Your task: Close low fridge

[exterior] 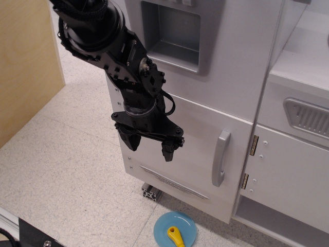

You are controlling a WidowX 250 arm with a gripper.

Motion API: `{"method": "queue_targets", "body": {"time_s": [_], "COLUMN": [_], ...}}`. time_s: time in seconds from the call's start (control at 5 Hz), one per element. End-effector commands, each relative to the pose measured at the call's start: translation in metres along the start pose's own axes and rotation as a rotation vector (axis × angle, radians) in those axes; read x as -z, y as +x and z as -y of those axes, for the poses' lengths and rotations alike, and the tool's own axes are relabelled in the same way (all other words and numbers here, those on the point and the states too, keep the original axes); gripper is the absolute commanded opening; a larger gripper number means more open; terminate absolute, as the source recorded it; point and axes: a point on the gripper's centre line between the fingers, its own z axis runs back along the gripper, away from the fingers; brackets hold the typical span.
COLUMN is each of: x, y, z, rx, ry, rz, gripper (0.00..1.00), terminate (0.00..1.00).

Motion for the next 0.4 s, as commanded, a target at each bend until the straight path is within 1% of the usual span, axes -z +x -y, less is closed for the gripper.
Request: {"method": "queue_targets", "body": {"time_s": [0.0,0.2], "x": [-0.0119,-0.0119], "y": [0.0126,0.0126], "z": [-0.0009,-0.0009], "rx": [0.004,0.004], "ry": [-0.002,-0.002], "rz": [0.045,0.045], "gripper": [1.00,1.00], "terminate": [0.00,1.00]}}
